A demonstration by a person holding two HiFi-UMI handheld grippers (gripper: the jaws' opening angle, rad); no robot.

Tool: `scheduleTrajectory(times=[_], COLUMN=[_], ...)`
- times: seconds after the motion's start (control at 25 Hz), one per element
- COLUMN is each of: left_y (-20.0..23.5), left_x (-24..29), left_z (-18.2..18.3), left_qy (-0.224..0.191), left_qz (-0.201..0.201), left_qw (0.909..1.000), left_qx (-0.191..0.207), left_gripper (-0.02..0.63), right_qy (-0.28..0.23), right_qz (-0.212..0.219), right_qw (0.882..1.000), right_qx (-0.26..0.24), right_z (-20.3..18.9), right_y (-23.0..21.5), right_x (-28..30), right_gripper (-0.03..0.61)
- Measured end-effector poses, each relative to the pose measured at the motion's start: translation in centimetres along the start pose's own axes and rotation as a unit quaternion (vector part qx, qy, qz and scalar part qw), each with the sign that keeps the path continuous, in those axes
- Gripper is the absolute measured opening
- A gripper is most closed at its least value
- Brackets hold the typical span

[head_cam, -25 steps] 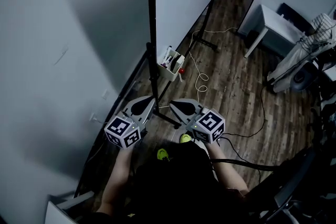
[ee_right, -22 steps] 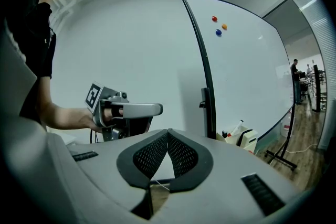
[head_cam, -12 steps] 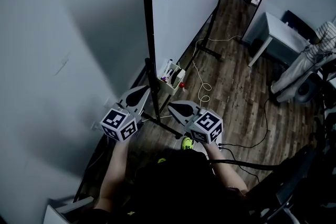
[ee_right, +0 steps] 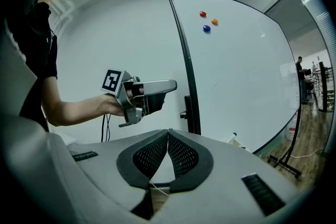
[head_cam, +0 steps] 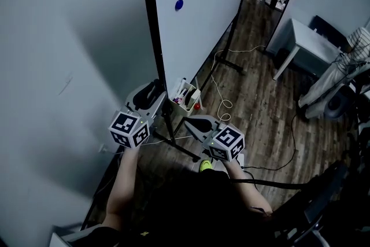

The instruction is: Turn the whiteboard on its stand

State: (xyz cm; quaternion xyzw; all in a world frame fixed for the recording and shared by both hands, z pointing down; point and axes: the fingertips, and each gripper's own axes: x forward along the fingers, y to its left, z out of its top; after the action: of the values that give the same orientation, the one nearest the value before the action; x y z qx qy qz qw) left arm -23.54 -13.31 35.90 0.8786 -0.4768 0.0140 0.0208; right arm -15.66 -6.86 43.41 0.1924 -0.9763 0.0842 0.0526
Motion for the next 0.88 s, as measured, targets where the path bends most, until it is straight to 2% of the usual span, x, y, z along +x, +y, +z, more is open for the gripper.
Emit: scheduleTrajectory(times=[0.28, 0.88], left_y=[1.4, 2.9], left_x=[2.9, 8.2], left_z=[2.5, 5.3], left_qy=[-0.001, -0.003], left_qz=[0.012, 0.009], left_qw=[0.9996, 0.9976], left_qx=[0.026, 0.068], left_gripper=[0.225, 0.224], right_qy=[0.003, 0.012], right_qz=[0.011, -0.001], right_qw=[1.0, 1.0], right_qx=[-0.003, 0.007], right_z=[1.0, 0.8], right_y=[-1.3, -4.4], right_x=[-0.1, -1.6], right_gripper=[0.023, 0.026])
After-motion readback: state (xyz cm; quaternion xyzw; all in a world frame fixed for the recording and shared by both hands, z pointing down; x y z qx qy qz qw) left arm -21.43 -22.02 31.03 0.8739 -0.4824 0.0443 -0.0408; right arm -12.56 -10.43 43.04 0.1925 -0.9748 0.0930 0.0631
